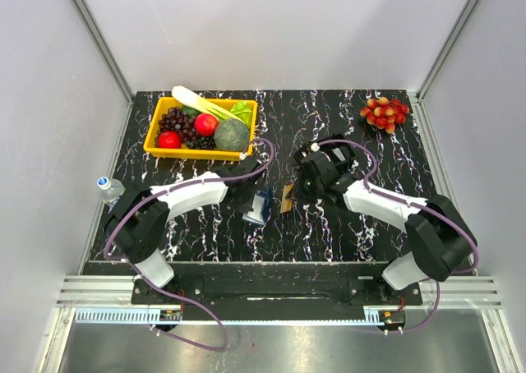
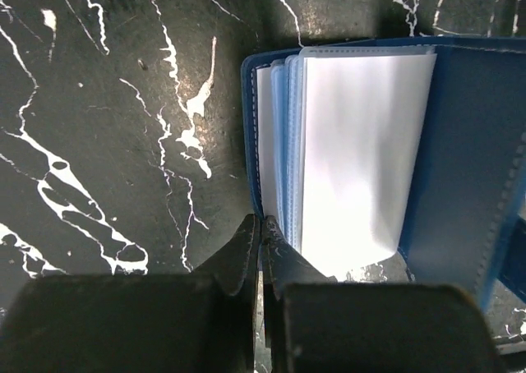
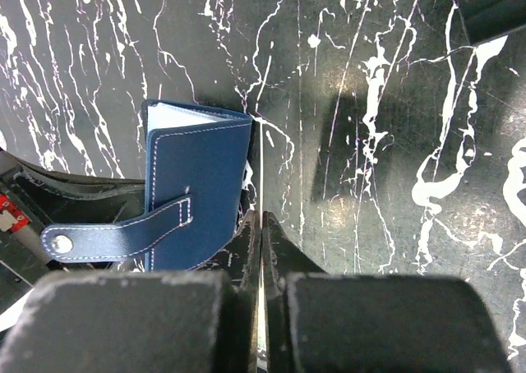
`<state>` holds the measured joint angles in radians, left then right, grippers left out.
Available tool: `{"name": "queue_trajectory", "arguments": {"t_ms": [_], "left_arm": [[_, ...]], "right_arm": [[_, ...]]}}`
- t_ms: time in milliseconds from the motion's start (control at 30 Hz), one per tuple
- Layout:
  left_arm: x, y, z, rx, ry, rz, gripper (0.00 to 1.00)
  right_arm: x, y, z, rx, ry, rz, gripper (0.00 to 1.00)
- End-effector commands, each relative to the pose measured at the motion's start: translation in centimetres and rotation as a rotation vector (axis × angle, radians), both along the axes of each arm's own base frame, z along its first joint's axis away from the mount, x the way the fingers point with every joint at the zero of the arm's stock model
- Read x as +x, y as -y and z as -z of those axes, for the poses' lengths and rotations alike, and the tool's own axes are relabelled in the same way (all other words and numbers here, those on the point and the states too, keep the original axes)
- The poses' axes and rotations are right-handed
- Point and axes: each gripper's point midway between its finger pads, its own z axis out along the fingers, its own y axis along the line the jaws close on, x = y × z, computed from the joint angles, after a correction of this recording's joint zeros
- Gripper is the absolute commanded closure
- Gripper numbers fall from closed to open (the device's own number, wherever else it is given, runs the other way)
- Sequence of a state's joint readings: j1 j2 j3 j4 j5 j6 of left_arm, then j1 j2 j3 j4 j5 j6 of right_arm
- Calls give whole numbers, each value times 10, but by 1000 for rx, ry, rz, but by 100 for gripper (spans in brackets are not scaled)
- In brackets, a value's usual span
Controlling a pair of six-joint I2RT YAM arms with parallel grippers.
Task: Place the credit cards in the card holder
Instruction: Insert the credit card into the card holder.
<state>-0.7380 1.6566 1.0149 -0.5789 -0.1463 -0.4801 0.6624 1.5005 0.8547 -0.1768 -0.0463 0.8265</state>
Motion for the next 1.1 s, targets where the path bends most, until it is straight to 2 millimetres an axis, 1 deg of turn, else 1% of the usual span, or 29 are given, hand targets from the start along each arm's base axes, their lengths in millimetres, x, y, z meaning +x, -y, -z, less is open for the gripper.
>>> {"name": "queue_trajectory", "arguments": {"t_ms": [0, 100, 167, 200, 267, 333, 433, 500, 633, 700, 833, 900, 933, 1033, 1067], "left_arm": [[12, 11, -42, -42, 83, 6, 100], [12, 10, -49, -21, 91, 20, 100], [13, 10, -55, -21, 111, 18, 100], [12, 12, -58, -27, 115, 23, 100], [11, 14, -60, -35, 115, 27, 100], [10, 16, -63, -37, 119, 32, 100], [6, 19, -61, -40, 110, 41, 100], [4, 21, -60, -42, 106, 44, 100], [3, 23, -64, -47, 119, 40, 100], [3, 23, -65, -50, 122, 37, 100], [2, 25, -71, -76, 131, 30, 100], [2, 25, -74, -81, 135, 29, 100], [3, 27, -77, -88, 140, 29, 100], [3, 26, -82, -94, 148, 26, 100], [3, 27, -83, -95, 148, 30, 100]], "right_arm": [[10, -3, -43, 68, 95, 14, 100], [12, 5, -69, 81, 149, 42, 100], [17, 14, -89, 85, 204, 78, 100], [17, 14, -98, 98, 223, 81, 100], [18, 12, -111, 117, 243, 73, 100], [20, 5, -117, 139, 242, 52, 100], [21, -6, -111, 151, 210, 16, 100], [24, -14, -103, 159, 186, 0, 100], [21, -29, -81, 156, 118, -45, 100], [21, -35, -76, 154, 110, -60, 100], [20, -48, -74, 148, 108, -86, 100], [19, -49, -72, 135, 106, -79, 100], [19, -49, -73, 137, 108, -76, 100], [20, -47, -86, 147, 157, -53, 100], [21, -47, -87, 139, 158, -54, 100]]}}
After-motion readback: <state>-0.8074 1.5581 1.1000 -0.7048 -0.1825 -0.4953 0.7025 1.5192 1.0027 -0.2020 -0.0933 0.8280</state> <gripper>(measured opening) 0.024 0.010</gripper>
